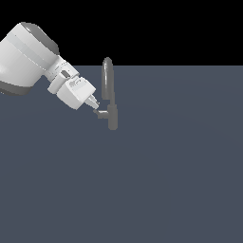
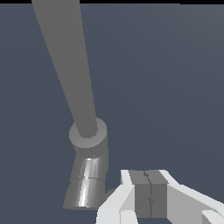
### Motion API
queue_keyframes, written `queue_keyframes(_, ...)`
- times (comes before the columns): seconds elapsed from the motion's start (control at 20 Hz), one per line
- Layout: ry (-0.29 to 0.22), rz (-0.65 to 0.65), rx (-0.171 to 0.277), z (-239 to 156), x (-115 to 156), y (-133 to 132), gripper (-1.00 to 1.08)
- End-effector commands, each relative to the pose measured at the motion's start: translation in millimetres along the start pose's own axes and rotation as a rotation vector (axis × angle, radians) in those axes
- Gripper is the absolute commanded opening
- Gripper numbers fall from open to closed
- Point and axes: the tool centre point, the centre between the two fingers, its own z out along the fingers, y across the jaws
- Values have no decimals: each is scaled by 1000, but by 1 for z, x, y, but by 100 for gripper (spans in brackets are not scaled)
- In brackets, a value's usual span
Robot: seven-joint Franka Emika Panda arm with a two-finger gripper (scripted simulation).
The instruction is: Turn on the faucet by rotating a designated handle.
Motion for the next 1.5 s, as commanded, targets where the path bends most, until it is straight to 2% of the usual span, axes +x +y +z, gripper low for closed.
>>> queue_keyframes(0.0, 5, -8, -10, 12, -12, 10, -100)
queue_keyframes(0.35, 6, -12, -19, 36, -35, 28, -100)
queue_keyframes(0.4, 1, 2, 3, 23, -23, 16, -100)
queue_keyframes(1.0, 6, -12, -19, 71, -69, 14, -100)
queue_keyframes(1.05, 6, -12, -19, 71, -69, 14, -100)
queue_keyframes(1.1, -3, 20, 14, 47, -46, 0, -100)
queue_keyframes(1.45, 0, 9, 2, 63, -61, -11, -100)
